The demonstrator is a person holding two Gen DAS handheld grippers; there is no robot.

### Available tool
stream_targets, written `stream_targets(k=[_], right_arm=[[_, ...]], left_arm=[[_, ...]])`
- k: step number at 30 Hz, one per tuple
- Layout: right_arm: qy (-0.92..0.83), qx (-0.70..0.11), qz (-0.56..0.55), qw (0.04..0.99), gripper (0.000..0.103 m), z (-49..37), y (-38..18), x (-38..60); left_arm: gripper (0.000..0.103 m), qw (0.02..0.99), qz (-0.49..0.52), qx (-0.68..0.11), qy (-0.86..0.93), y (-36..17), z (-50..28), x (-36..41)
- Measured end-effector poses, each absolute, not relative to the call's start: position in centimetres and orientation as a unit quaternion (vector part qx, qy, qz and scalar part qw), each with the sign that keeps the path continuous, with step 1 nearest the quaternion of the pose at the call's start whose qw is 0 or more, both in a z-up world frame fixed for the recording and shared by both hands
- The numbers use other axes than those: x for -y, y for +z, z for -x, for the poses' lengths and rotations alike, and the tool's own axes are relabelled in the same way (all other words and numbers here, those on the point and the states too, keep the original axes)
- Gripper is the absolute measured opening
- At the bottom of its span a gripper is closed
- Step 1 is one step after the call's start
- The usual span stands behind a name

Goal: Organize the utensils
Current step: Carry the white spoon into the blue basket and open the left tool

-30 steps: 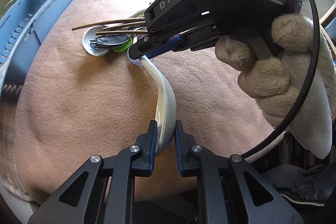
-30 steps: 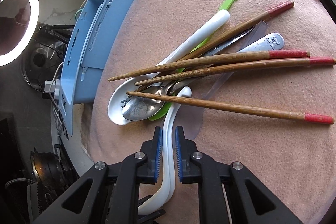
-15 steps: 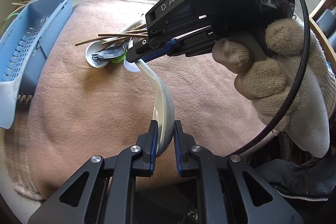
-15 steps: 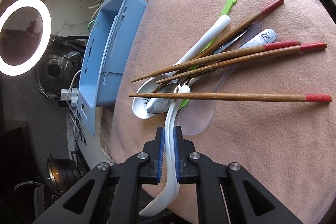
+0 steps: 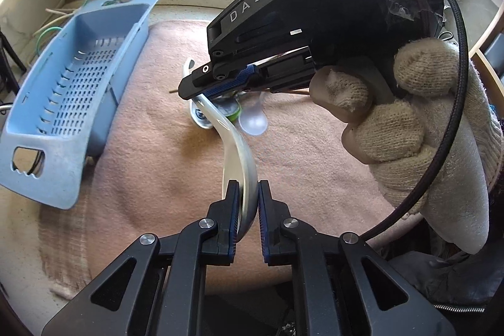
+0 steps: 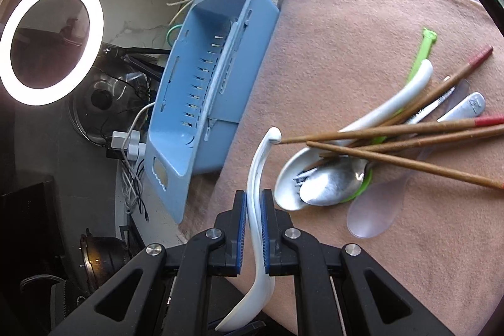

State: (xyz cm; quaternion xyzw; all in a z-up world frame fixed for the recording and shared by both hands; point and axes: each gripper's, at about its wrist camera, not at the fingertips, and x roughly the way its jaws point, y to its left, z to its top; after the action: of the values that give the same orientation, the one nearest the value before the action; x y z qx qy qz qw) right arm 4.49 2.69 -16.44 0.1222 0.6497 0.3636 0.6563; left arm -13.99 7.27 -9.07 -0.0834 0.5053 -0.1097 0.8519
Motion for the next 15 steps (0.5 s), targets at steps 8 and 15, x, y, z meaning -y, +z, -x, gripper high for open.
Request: stream_targets(k=[8, 15], right_arm=[[0.381, -0.619, -0.115, 0.677, 0.008, -7.0, -13.5, -7.2], [0.389, -0.606, -0.112, 0.685, 0.008, -10.2, -12.9, -12.2]], left_arm=[[0.010, 0.870, 0.071, -0.479, -0.096, -7.3, 11.0, -11.0], [0.010, 0.872, 0.073, -0.476, -0.085, -7.5, 7.5, -15.3]])
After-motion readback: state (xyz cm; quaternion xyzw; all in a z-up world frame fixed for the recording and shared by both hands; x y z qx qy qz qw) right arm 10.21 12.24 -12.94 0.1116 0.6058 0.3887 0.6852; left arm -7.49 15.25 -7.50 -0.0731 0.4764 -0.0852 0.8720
